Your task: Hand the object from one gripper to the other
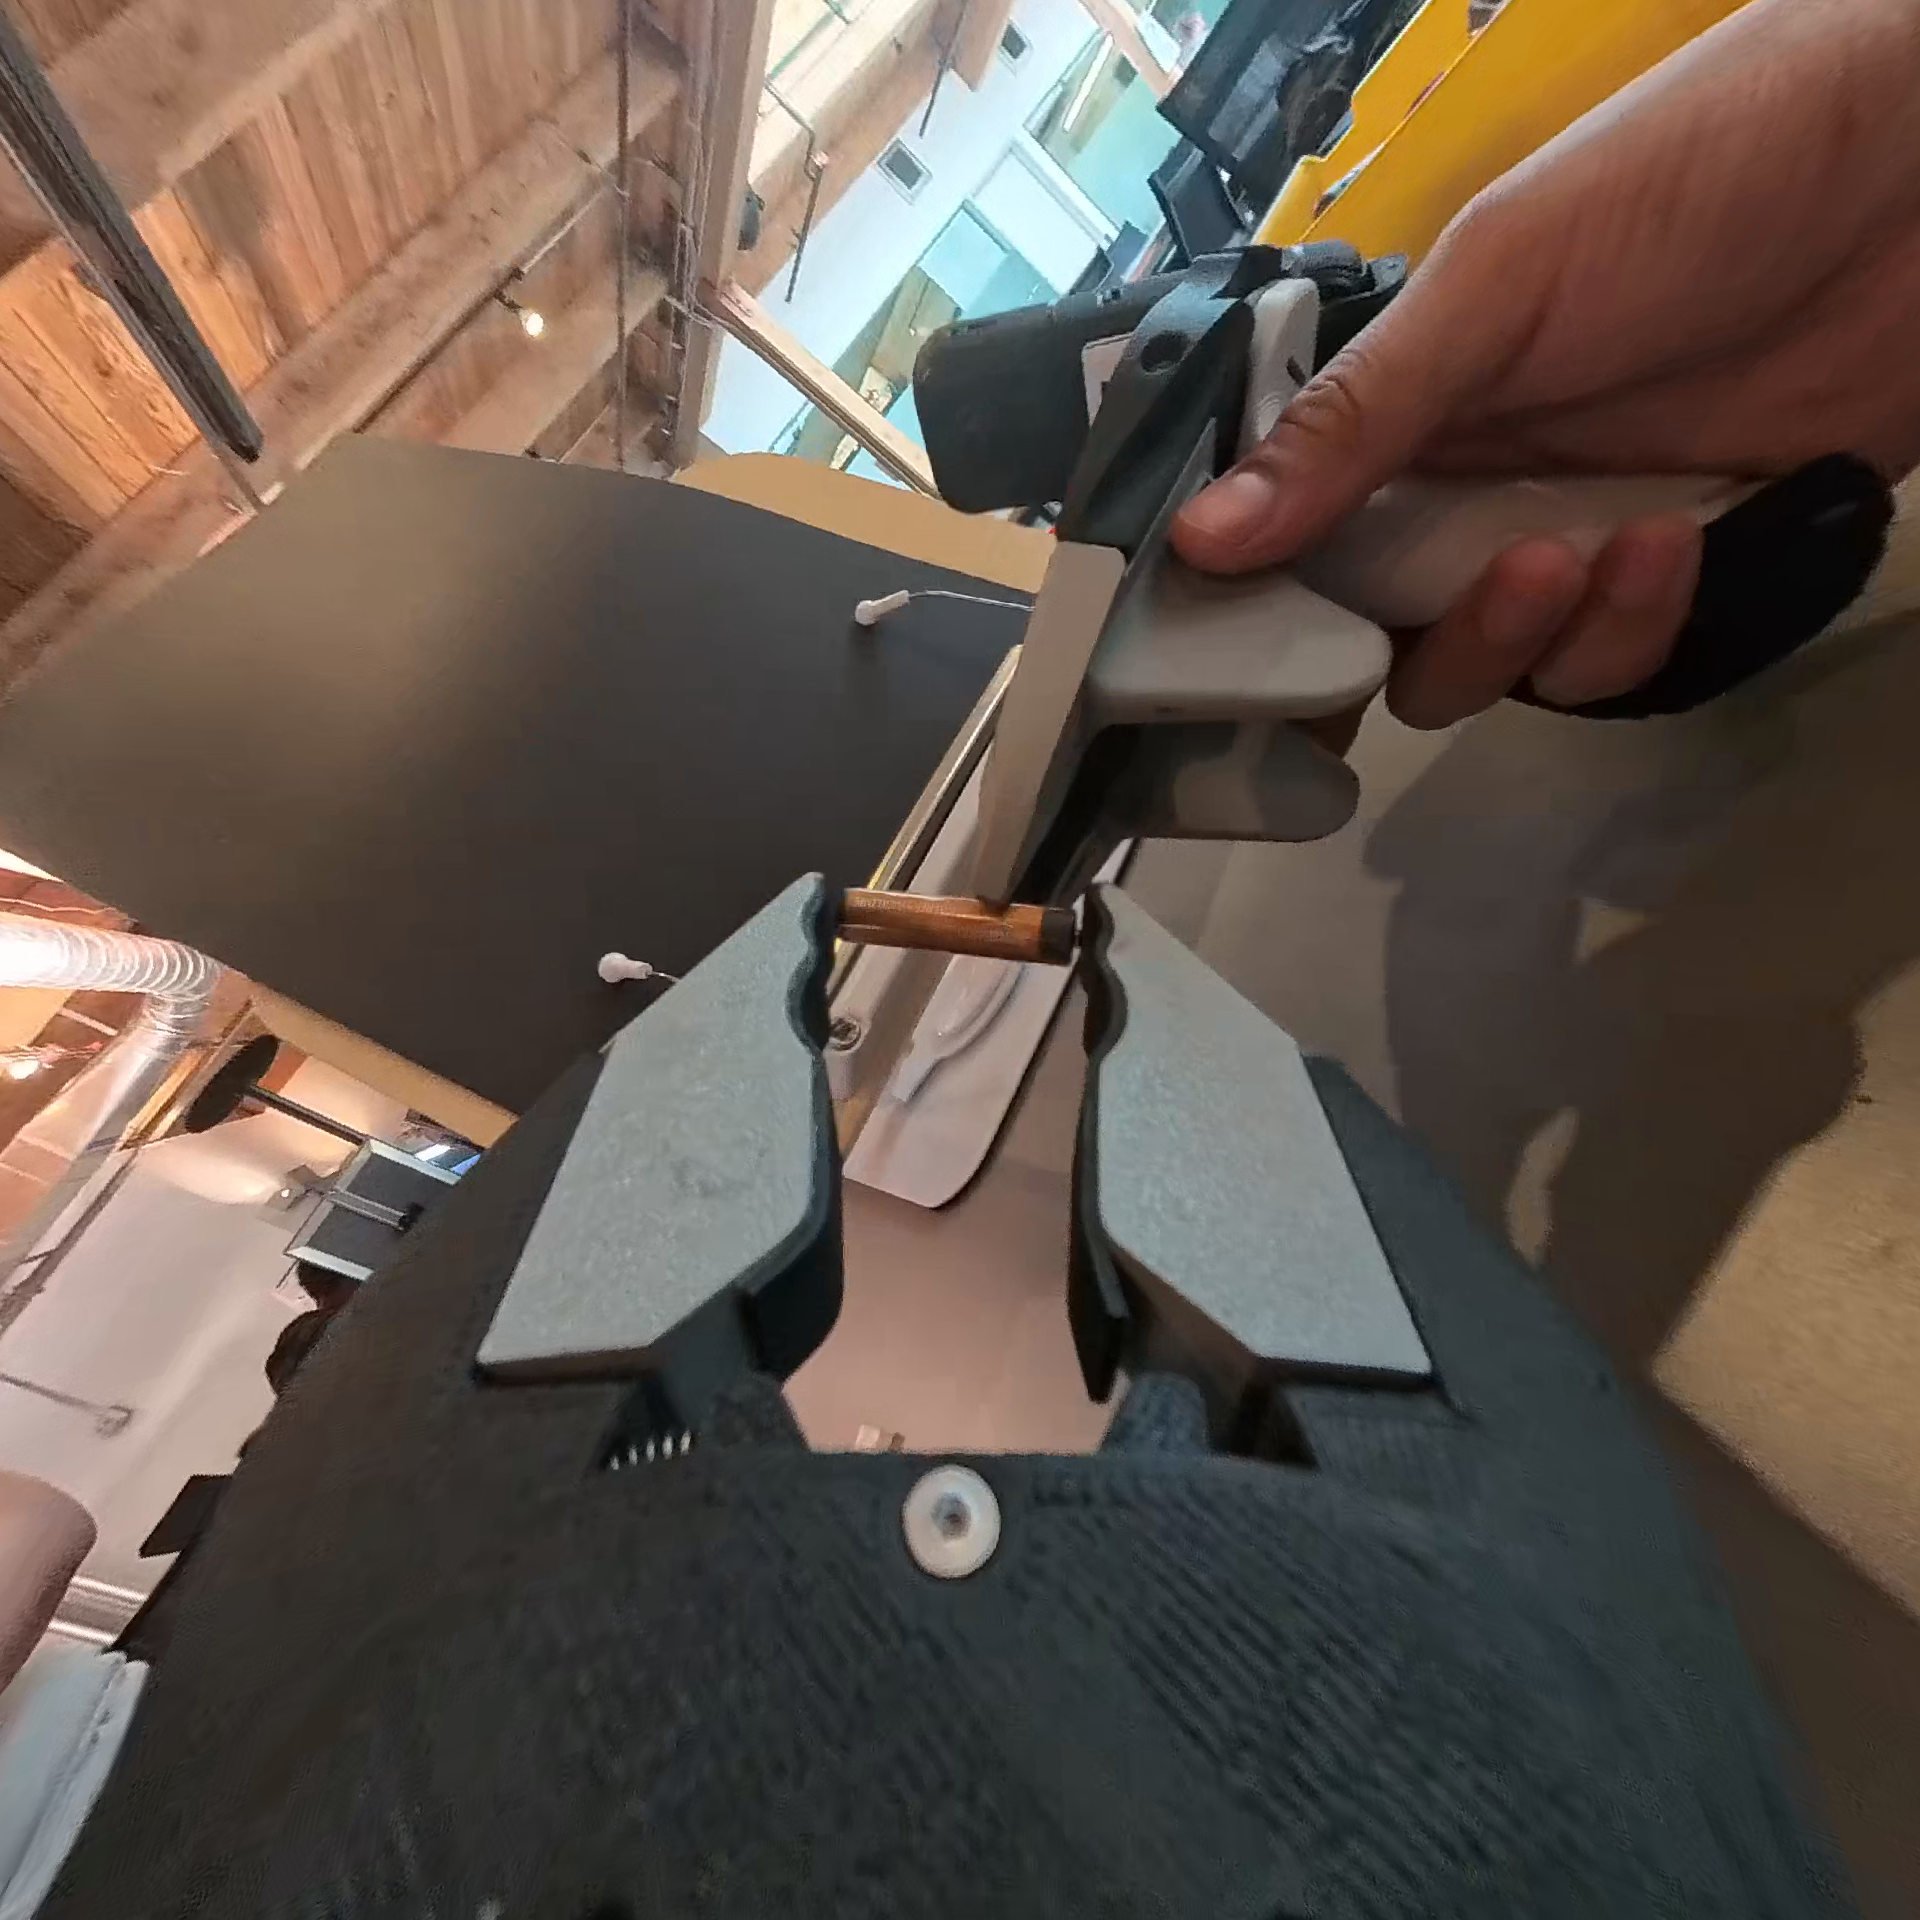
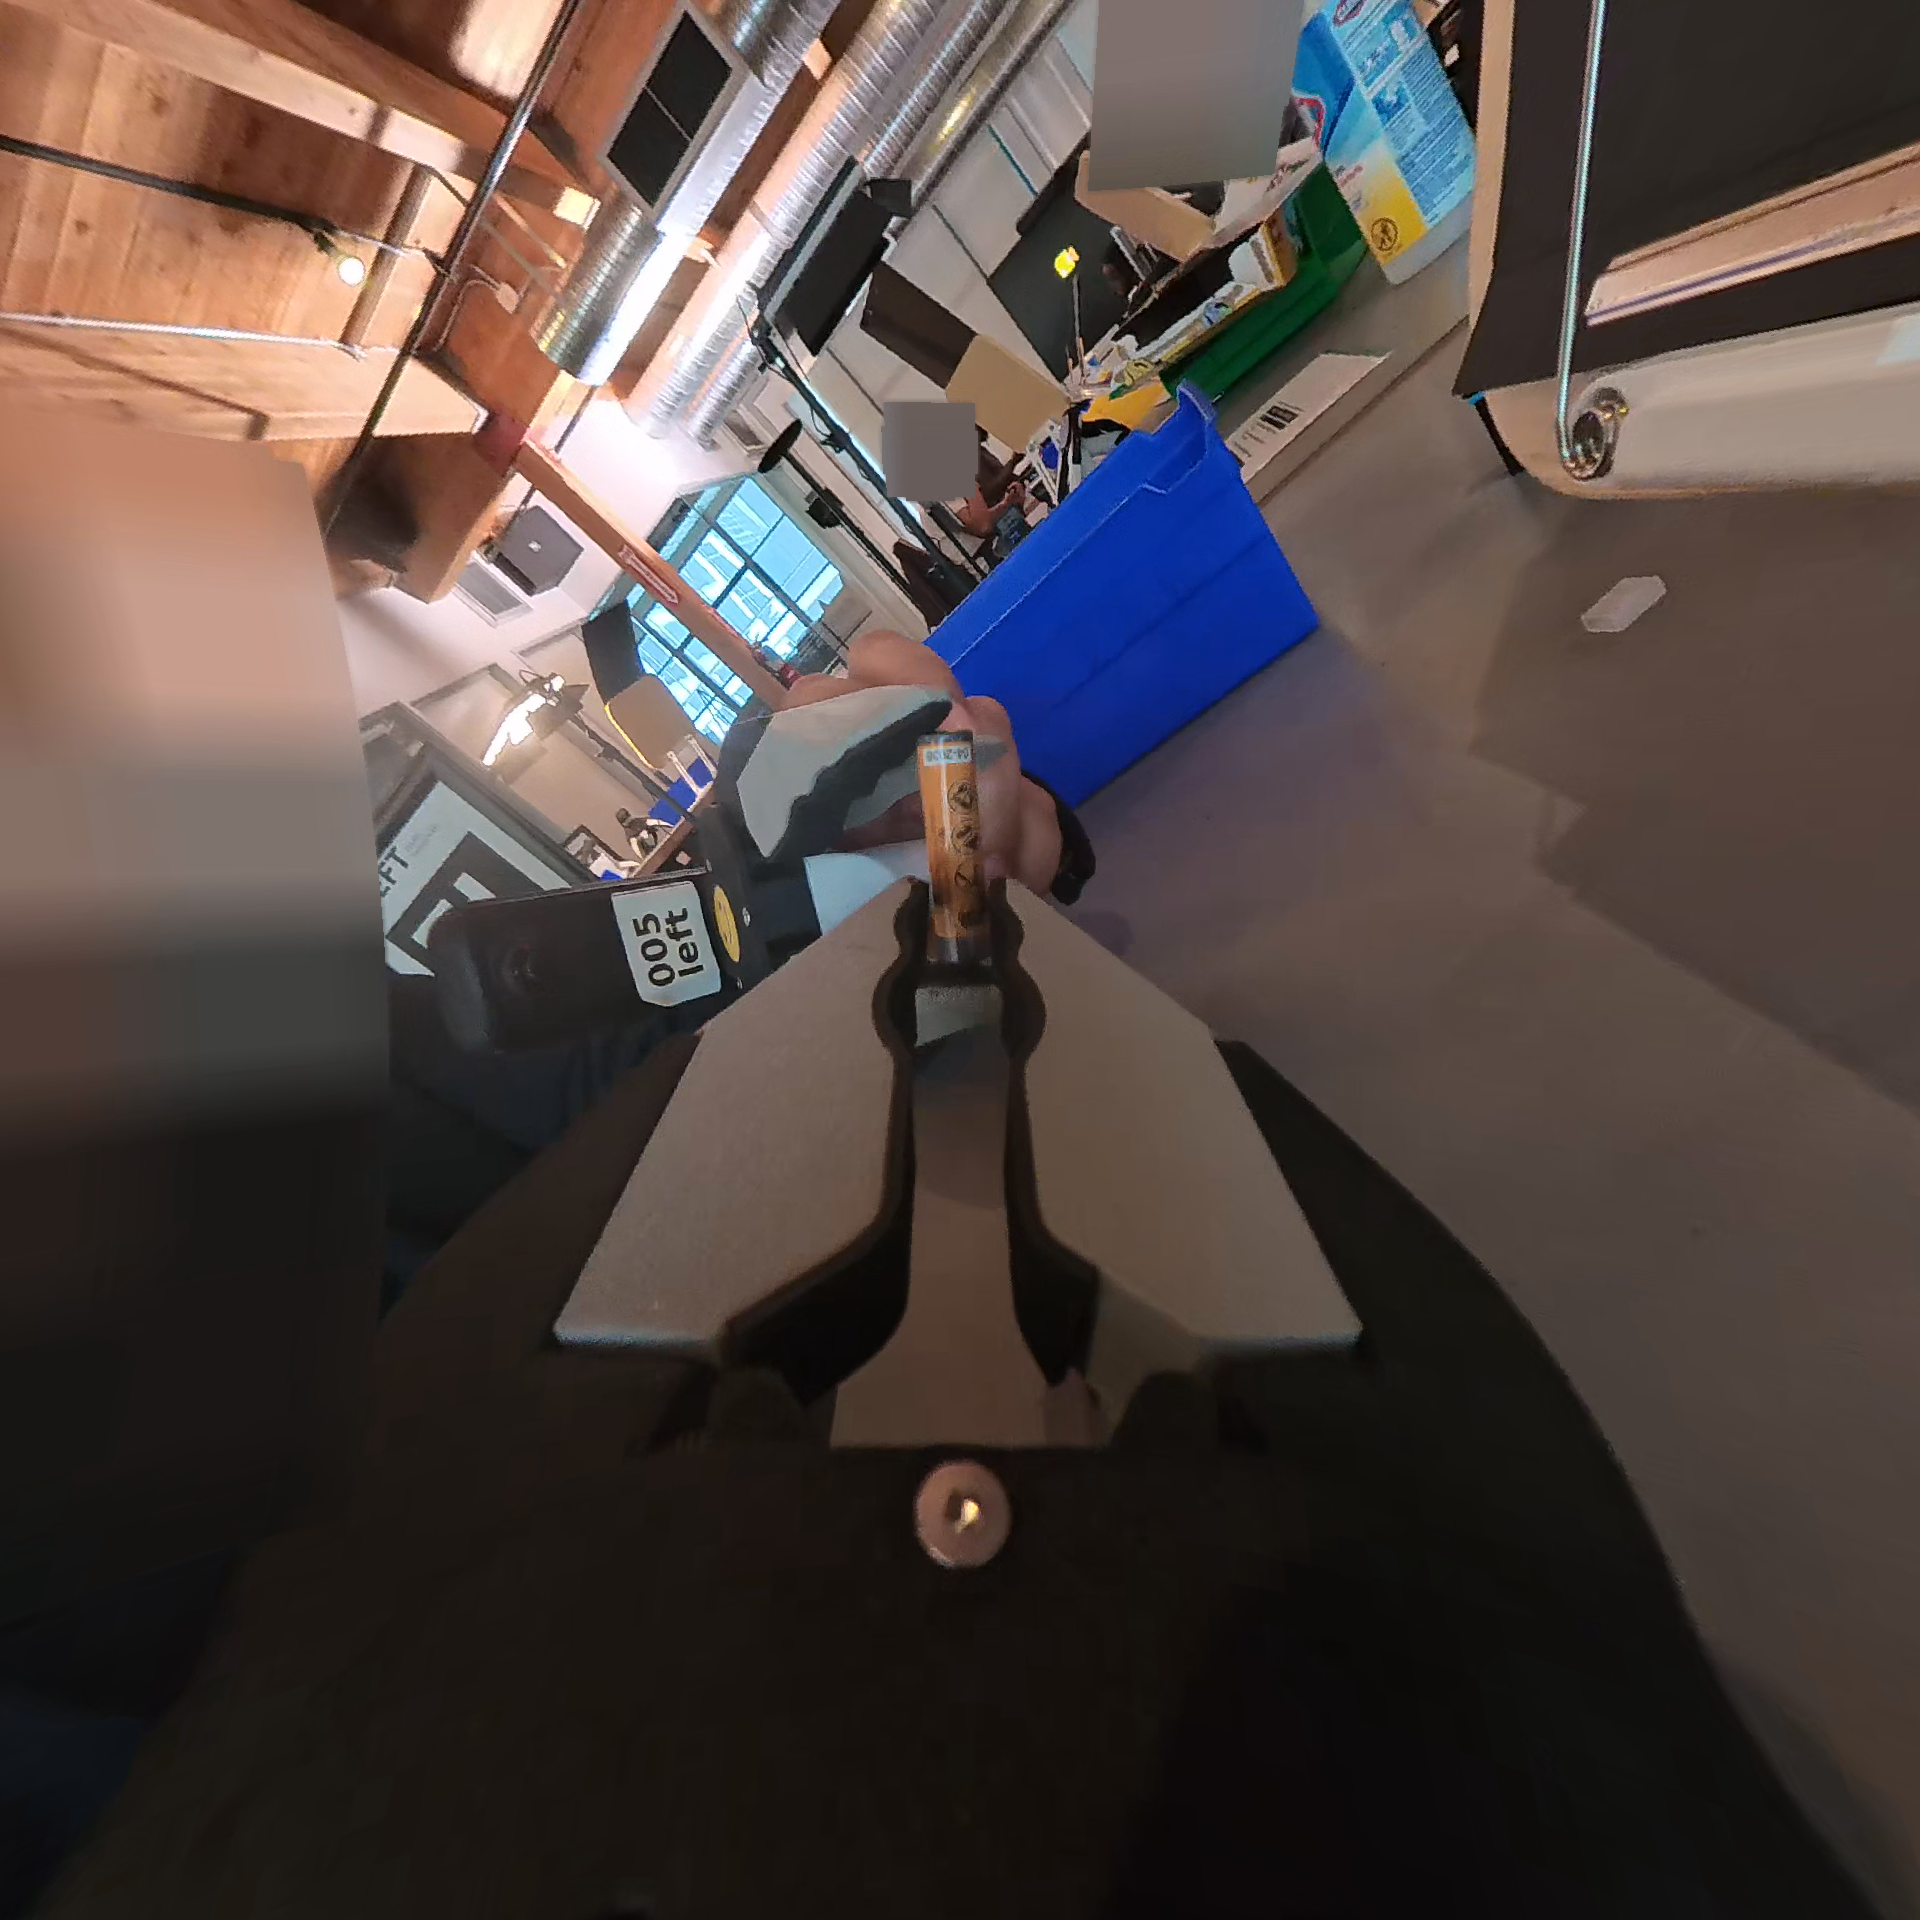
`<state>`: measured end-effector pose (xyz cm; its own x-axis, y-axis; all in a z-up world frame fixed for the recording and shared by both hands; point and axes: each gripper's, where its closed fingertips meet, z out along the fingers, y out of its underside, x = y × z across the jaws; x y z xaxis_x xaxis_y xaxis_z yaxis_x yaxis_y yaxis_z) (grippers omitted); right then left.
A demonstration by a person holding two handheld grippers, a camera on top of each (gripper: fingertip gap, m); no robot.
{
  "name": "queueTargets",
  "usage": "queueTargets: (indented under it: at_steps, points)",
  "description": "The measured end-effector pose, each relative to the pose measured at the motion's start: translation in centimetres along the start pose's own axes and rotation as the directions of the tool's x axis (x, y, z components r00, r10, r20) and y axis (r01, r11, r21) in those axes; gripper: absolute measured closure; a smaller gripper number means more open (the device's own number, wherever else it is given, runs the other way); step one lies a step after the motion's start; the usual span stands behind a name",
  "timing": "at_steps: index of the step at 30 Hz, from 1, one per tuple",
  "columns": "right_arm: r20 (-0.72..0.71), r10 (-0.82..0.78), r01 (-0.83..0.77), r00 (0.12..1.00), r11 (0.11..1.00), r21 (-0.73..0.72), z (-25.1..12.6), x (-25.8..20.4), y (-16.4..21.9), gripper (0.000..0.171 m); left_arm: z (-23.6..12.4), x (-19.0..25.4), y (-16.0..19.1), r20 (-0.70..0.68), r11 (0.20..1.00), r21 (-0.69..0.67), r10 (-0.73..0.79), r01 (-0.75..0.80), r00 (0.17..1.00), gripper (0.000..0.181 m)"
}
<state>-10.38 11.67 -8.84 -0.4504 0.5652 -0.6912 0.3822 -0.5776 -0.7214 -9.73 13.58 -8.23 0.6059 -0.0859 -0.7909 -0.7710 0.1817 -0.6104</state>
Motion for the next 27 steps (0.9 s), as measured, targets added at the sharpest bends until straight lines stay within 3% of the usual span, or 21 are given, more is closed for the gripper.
queueTargets:
  at_steps: [1, 5, 11, 15, 18, 20, 22, 24, 27]
  points:
    - [0.001, -0.004, 0.004, 1.000, 1.000, -0.001, 0.0, 0.0, 0.0, 0.163, 0.0, 0.0, 0.0, 0.003, 1.000, 0.001, 0.004, -0.004, 1.000, 0.136]
    - [0.025, 0.009, -0.008, 1.000, 1.000, -0.007, 0.1, -0.2, 0.1, 0.158, 0.1, 0.6, -0.1, -0.017, 1.000, 0.000, 0.024, -0.024, 1.000, 0.136]
    - [-0.020, -0.042, 0.040, 0.999, 0.996, -0.077, 0.5, 0.3, 1.2, 0.165, 0.1, 1.0, 0.1, -0.050, 1.000, -0.009, -0.006, 0.005, 0.999, 0.136]
    - [-0.119, -0.156, 0.137, 0.981, 0.979, -0.149, 0.1, 1.3, 1.7, 0.165, -0.1, 2.0, 0.2, -0.179, 0.985, -0.017, -0.169, 0.169, 0.969, 0.130]
    - [-0.215, -0.316, 0.269, 0.924, 0.937, -0.221, -0.7, 2.1, 1.4, 0.165, -0.6, 2.2, 0.1, -0.291, 0.932, -0.052, -0.358, 0.359, 0.887, 0.126]
    - [-0.316, -0.483, 0.396, 0.817, 0.867, -0.302, -1.6, 3.1, 0.9, 0.165, -0.6, 1.4, 0.3, -0.311, 0.869, -0.087, -0.488, 0.487, 0.816, 0.129]
    - [-0.352, -0.669, 0.534, 0.654, 0.738, -0.413, -2.4, 3.4, 0.5, 0.165, -0.8, 1.0, 0.7, -0.337, 0.793, -0.133, -0.600, 0.595, 0.725, 0.132]
    - [-0.325, -0.828, 0.647, 0.456, 0.559, -0.518, -2.9, 3.3, 0.4, 0.165, -1.1, 1.4, 0.8, -0.397, 0.707, -0.201, -0.691, 0.678, 0.604, 0.144]
    - [-0.233, -0.969, 0.725, 0.086, 0.221, -0.653, -3.2, 3.2, 0.0, 0.165, -1.6, 2.8, 1.1, -0.454, 0.564, -0.338, -0.799, 0.753, 0.394, 0.144]
